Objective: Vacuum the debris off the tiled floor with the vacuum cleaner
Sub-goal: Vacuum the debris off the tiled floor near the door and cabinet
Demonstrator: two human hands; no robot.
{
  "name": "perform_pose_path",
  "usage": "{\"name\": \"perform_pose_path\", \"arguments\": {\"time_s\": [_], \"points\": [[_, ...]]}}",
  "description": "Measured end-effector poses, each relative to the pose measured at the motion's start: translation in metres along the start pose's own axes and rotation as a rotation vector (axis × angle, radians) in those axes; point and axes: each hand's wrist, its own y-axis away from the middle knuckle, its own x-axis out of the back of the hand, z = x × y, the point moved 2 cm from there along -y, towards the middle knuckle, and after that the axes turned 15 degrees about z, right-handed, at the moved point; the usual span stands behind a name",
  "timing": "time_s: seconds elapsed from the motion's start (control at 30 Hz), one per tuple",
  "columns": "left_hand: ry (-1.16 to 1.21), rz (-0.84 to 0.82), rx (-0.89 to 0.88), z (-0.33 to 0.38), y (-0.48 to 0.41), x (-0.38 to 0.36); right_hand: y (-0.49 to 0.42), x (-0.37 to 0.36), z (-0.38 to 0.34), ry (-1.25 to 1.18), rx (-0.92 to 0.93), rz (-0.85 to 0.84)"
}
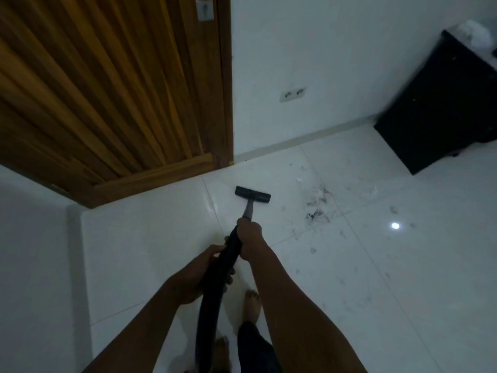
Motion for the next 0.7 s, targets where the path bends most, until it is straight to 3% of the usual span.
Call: {"name": "perform_pose_path", "arguments": {"time_s": [0.17,0.37,0.47,0.7], "points": [[-0.154,-0.074,-0.023,-0.035,0.057,0.032,0.067,0.014,0.062,-0.254,-0.098,-0.011],[-0.285,-0.082,0.062,-0.072,0.098,0.046,0.118,0.034,0.124,-0.351,-0.103,-0.008],[-0.342,-0.139,0.064,-0.084,0.111,0.046,0.144,0.051,0.146,-0.488,-0.234,-0.011],[-0.424,-0.219,0.080,-0.110,0.126,0.033,0.164,0.075,0.183,-0.634,-0.267,0.038]]}}
